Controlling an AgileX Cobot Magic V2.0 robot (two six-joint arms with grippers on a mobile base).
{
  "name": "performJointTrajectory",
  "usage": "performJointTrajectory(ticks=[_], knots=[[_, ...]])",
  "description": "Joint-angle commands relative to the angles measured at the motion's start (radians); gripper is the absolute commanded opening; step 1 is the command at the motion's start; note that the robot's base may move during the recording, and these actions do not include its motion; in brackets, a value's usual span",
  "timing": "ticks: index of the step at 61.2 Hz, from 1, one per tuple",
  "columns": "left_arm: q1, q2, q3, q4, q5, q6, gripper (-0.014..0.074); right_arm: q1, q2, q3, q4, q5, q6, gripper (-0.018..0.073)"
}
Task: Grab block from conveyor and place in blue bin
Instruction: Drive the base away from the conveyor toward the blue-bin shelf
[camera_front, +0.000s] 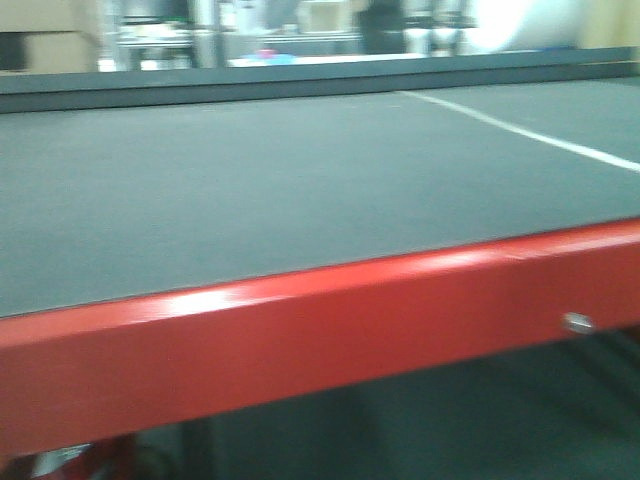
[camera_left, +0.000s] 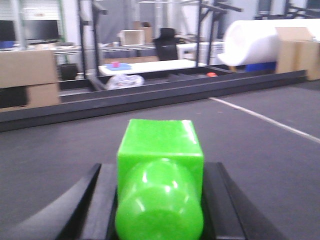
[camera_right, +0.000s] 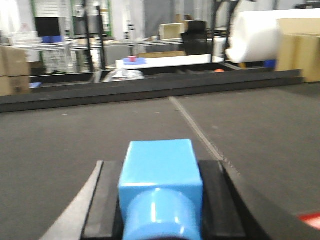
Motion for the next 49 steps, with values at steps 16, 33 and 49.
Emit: performJointTrajectory(ticks=[16, 33, 49], knots=[[-0.006, -0.004, 0.002, -0.002, -0.012, 0.001, -0.0111, 0.001, -0.005, -0.003, -0.009, -0.022, -0.006, -0.0162], [-0.006, -0.004, 0.002, -0.002, -0.012, 0.001, -0.0111, 0.001, -0.005, -0.003, -0.009, -0.022, -0.006, -0.0162], [-0.006, -0.004, 0.002, -0.002, -0.012, 0.001, -0.0111, 0.001, -0.005, -0.003, -0.009, -0.022, -0.006, -0.0162]])
